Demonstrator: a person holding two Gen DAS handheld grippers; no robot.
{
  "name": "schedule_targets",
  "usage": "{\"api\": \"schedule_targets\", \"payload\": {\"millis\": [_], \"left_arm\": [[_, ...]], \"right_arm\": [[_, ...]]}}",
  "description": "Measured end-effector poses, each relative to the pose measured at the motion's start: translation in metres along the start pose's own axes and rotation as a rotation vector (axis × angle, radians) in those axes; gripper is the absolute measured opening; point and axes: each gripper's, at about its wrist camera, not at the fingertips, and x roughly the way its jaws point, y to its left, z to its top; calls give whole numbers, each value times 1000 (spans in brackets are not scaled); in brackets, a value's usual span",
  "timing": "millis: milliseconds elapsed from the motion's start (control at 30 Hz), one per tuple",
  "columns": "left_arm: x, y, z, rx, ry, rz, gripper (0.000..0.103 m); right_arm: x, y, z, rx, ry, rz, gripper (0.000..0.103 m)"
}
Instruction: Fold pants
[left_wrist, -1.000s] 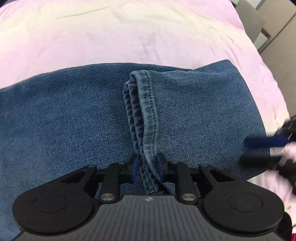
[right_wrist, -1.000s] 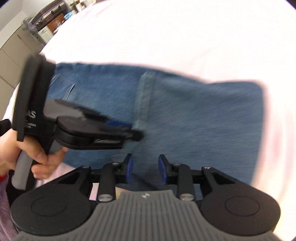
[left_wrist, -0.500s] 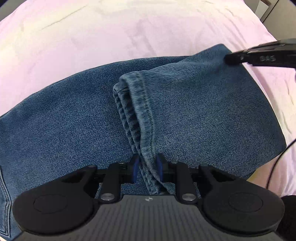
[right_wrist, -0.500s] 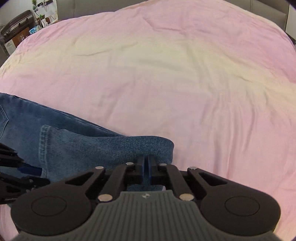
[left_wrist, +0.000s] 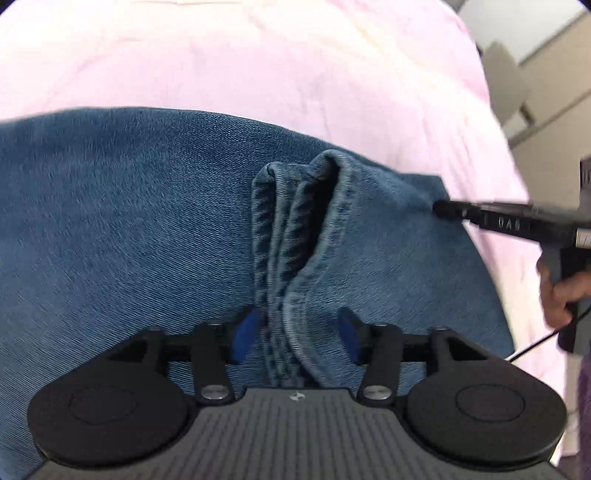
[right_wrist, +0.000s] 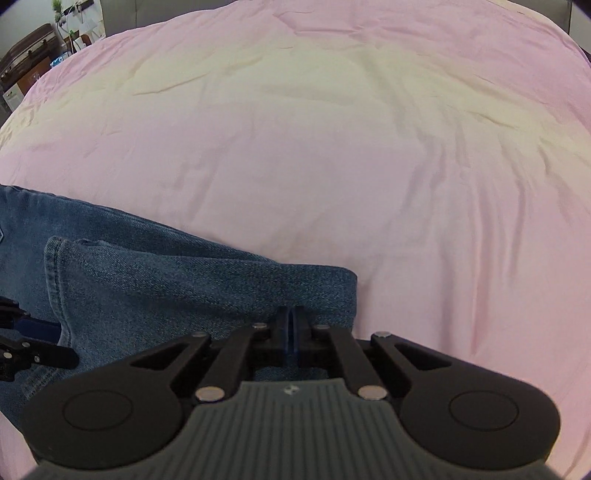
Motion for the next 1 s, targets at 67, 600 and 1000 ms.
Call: {"api": "schedule_targets", "payload": {"millis": [67,600,1000], "left_arm": [[3,-3,-5,25,-19,11,64],[-37,-26,-19,-113,-163,34,15],[-62,-12,-9,-12,-77,168,14]], "right_arm": [[-11,-3,-4,8,-4,11,0],[-58,13,-26,-29,-6,-6,4],[-75,32,-39,-44,65,149,6]]}}
